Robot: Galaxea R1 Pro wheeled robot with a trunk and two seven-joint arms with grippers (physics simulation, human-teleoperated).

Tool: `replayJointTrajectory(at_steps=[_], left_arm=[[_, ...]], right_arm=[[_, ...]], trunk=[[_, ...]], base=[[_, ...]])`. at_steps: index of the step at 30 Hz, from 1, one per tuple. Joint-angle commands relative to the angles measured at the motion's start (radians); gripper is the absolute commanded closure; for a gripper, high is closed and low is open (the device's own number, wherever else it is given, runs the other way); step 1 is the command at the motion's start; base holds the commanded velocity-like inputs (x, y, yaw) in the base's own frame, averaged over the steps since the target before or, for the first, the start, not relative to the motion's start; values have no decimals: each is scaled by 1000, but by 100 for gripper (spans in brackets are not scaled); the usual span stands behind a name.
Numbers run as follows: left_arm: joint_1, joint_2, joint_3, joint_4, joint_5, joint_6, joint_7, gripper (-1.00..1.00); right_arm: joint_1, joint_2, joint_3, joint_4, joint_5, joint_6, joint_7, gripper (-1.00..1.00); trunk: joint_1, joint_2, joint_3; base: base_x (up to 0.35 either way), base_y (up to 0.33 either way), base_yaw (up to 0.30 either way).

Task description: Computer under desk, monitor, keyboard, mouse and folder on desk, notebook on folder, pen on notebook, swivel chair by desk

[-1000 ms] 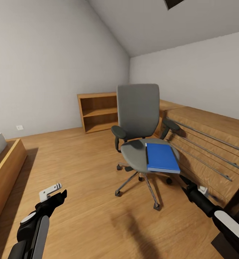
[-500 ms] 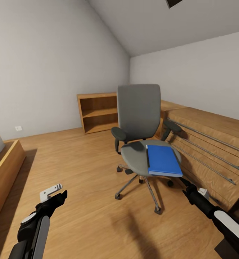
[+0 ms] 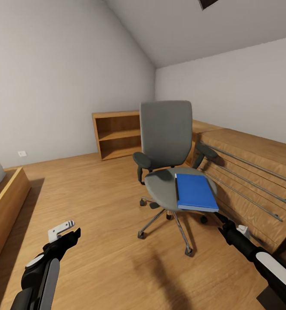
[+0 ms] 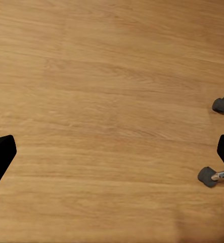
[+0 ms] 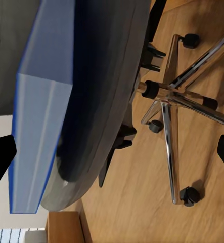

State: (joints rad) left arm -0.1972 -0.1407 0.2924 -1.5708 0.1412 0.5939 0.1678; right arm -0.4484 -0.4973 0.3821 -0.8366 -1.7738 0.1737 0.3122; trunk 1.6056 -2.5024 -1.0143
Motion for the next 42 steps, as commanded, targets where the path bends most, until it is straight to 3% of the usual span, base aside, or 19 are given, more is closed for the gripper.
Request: replayJointTrajectory(at_steps=[1,9,42], left_arm=[[-1,-1,1,-1,11,4,7,-100],[-1,-1,1,-1,11,4,7,-100],[-1,-1,1,4,11,4,6,-100]], right_arm=[[-1,-1,4,1,-10,1,4,-100],[-1,-1,4,1,-9,1,5,-100],[-1,-1,4,1,-9,1,5,-100]], trunk=[[0,0,-1],[-4,1,30],[-4,1,30]], base=[[0,0,0],[0,0,0],[50,14,0]])
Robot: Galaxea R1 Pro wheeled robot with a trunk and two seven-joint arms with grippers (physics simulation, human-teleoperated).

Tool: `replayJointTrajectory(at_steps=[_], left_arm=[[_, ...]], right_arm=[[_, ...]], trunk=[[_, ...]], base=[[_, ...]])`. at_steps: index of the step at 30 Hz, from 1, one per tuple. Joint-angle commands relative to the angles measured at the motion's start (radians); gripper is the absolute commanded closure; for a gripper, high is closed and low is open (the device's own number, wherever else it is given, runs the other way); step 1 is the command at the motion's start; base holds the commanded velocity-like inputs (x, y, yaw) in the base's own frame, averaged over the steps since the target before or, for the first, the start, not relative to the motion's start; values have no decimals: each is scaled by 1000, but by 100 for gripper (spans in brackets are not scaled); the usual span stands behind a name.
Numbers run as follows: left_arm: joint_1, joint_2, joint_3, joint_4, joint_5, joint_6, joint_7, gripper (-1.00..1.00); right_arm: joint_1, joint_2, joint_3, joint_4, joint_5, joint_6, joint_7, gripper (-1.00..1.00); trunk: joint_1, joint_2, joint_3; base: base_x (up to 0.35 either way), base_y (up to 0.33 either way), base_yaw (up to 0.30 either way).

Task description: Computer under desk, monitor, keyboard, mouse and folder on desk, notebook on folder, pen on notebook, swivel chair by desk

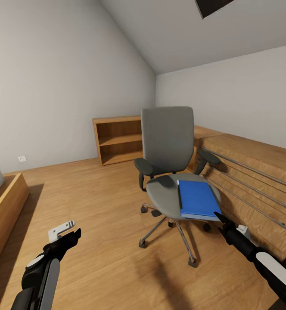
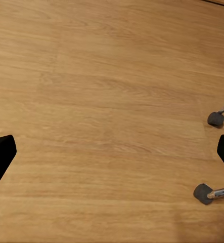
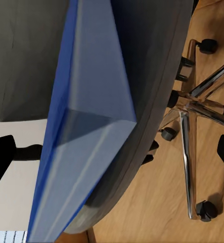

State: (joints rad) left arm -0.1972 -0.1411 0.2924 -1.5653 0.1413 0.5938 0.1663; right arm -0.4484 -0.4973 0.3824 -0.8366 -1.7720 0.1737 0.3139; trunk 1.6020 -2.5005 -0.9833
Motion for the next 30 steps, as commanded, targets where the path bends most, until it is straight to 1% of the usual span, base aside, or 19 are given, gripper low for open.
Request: replayJointTrajectory(at_steps=[1,2,6,8,30], left_arm=[[-1,-1,1,-1,11,4,7,-100],[-1,-1,1,-1,11,4,7,-100],[-1,0,1,-1,11,4,7,-100],[-1,0,1,-1,11,4,7,-100],[-1,0,1,-1,12,4,7,-100]], right_arm=[[-1,-1,4,1,-10,1,4,-100],[-1,-1,4,1,-10,1,4,-100],[-1,-1,4,1,-10,1,4,-100],[-1,-1,4,1,-10,1,4,-100],[-1,-1,4,1,-10,4,2,-100]], trunk=[[0,0,-1],[0,0,-1],[-2,0,14],[-10,14,21],[-10,14,21]], base=[[6,2,0],[5,2,0],[3,1,0],[2,0,0],[0,0,0]])
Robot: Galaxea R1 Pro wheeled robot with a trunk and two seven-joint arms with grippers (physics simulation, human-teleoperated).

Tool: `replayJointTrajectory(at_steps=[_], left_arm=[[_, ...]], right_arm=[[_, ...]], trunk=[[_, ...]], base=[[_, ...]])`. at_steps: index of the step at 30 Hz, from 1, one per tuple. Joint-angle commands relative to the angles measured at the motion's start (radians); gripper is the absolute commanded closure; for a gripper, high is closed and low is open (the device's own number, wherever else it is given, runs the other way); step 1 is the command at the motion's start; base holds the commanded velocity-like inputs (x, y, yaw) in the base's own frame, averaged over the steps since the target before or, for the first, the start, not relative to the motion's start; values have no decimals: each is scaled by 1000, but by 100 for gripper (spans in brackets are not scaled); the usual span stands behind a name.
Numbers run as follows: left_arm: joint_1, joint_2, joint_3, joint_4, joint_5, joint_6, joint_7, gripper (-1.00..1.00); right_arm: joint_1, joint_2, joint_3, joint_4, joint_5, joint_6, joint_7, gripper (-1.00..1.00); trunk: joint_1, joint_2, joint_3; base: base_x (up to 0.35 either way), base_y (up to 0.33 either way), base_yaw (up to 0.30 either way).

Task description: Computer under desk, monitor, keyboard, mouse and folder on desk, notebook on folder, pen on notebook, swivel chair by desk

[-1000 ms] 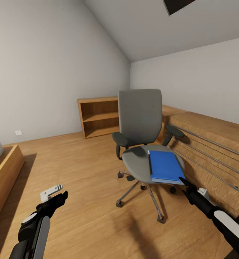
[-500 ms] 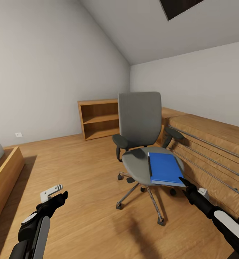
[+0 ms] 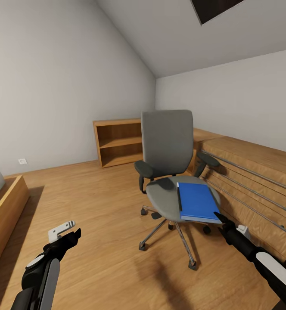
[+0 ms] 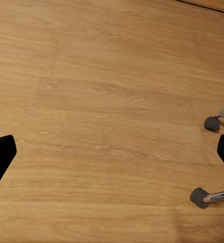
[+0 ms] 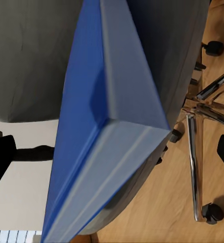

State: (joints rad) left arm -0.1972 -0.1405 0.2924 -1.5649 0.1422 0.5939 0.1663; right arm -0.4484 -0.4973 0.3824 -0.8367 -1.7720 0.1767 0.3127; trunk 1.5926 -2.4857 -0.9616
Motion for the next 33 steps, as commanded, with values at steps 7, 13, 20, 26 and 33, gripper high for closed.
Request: replayJointTrajectory(at_steps=[7,13,20,26,33], left_arm=[[-1,-1,1,-1,10,4,7,-100],[-1,-1,1,-1,10,4,7,-100],[-1,-2,1,-1,10,4,7,-100],[-1,-2,1,-1,10,4,7,-100],[-1,-3,0,-1,8,0,9,-100]], right_arm=[[-1,-1,5,0,-11,7,0,100],[-1,-1,5,-1,-11,23,2,100],[-1,-1,4,-1,-10,23,4,100],[-1,-1,3,-2,-10,20,5,100],[-1,-1,4,-4,-9,16,4,100]], trunk=[[0,0,-1],[0,0,-1],[0,0,-1],[-23,42,18],[-50,91,40]], base=[[0,0,0],[0,0,0],[0,0,0],[0,0,0],[0,0,0]])
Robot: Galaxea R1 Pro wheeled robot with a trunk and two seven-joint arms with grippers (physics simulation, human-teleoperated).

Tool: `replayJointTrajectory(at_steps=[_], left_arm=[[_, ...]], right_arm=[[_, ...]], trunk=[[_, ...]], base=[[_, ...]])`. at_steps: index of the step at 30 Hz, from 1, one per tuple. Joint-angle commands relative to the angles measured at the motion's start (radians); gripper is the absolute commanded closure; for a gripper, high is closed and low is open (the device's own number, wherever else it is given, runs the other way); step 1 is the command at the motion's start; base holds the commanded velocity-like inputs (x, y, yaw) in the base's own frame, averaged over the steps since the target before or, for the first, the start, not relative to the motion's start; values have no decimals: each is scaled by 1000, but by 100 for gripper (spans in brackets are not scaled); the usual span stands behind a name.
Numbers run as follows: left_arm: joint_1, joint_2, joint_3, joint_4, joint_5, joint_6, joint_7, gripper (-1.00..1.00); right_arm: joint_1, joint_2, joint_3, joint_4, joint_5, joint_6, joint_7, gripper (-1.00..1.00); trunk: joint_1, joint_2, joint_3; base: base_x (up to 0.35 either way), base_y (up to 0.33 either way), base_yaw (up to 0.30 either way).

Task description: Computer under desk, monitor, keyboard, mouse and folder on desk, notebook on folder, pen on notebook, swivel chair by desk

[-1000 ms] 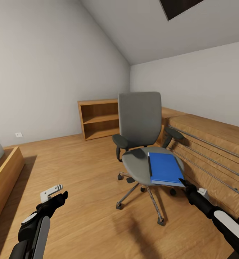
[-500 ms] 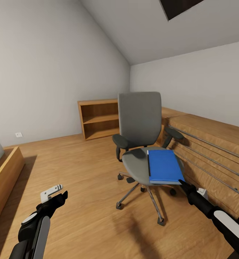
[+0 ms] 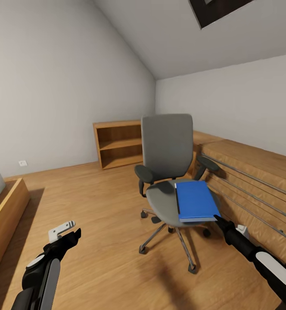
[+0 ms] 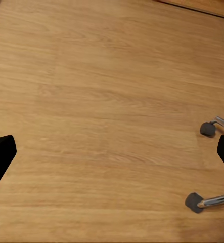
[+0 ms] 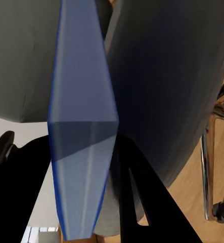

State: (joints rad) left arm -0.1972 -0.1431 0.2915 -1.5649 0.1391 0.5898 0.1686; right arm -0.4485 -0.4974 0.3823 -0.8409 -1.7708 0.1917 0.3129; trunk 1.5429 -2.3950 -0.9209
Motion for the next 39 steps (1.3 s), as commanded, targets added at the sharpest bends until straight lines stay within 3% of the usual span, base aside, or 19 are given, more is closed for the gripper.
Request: replayJointTrajectory(at_steps=[1,10,19,31,37,39], left_arm=[[-1,-1,0,-1,10,4,8,-100],[-1,-3,0,-9,10,1,12,-100],[-1,-6,0,-11,11,0,14,-100],[-1,-6,0,-3,10,1,14,-100],[-1,-6,0,-3,10,1,15,-100],[-1,-6,0,-2,10,1,15,-100]], right_arm=[[-1,-1,4,1,-10,1,4,100],[-1,-2,3,-2,-7,0,4,100],[-1,-4,0,-70,-2,-38,1,100],[11,-6,1,-154,120,-174,-24,100],[58,-8,0,-271,170,-251,-96,100],[84,-8,-1,-340,205,-291,-151,100]], trunk=[[-4,7,2],[-39,70,30],[-73,133,59],[-119,217,96],[-142,259,115],[-150,273,121]], base=[[0,0,0],[-19,0,0],[-276,0,0],[-69,0,0],[-3,0,0],[0,0,0]])
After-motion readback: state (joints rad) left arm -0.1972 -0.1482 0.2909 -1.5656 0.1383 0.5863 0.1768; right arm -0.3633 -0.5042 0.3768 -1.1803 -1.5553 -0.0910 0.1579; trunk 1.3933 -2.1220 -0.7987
